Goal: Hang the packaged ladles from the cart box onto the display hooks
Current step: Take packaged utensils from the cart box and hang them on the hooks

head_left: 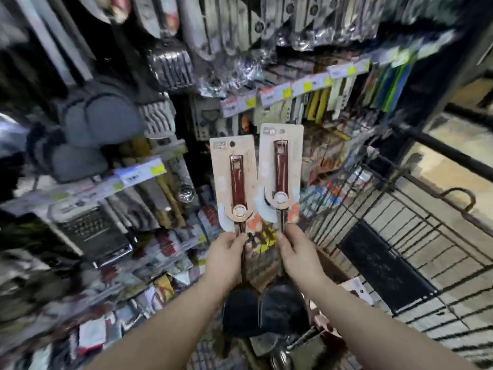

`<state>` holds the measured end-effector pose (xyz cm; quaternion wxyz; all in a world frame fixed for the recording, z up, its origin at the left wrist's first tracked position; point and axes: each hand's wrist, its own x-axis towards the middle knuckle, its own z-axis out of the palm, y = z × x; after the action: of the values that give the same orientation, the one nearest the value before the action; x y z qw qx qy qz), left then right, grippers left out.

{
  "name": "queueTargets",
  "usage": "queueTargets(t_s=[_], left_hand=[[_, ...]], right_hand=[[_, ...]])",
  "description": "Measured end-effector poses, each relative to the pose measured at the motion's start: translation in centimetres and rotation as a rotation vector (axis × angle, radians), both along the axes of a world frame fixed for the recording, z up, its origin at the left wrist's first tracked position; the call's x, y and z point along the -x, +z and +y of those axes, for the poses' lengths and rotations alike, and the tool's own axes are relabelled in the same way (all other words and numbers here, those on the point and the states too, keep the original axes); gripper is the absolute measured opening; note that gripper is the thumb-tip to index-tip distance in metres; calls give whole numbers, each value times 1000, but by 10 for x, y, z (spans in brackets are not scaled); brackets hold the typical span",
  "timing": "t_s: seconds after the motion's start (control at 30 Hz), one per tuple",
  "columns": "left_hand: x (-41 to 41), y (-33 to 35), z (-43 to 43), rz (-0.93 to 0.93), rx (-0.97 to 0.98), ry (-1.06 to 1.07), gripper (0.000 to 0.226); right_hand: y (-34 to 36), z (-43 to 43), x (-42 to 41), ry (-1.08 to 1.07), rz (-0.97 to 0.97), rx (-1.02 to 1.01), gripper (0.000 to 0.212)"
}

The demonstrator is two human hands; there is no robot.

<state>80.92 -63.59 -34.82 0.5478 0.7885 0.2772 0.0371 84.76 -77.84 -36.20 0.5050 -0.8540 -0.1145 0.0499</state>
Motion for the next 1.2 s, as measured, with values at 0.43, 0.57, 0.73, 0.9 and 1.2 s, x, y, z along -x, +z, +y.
queueTargets(t_s=[0.43,0.57,0.73,0.9,1.2], left_hand=[[294,135,213,-316,-101,545,33],[420,158,262,-374,-69,755,35],[556,183,300,-382,-190,967,29],[640,196,335,-432,-270,1120,31],[697,195,406,-475,-202,1245,28]], right_hand=[[119,255,214,533,-141,-189,20],[149,326,326,700,-205,-231,24],[173,395,445,882,-189,-301,6],[190,444,518,1040,-203,-270,17],[200,546,579,1185,-207,-303,18]])
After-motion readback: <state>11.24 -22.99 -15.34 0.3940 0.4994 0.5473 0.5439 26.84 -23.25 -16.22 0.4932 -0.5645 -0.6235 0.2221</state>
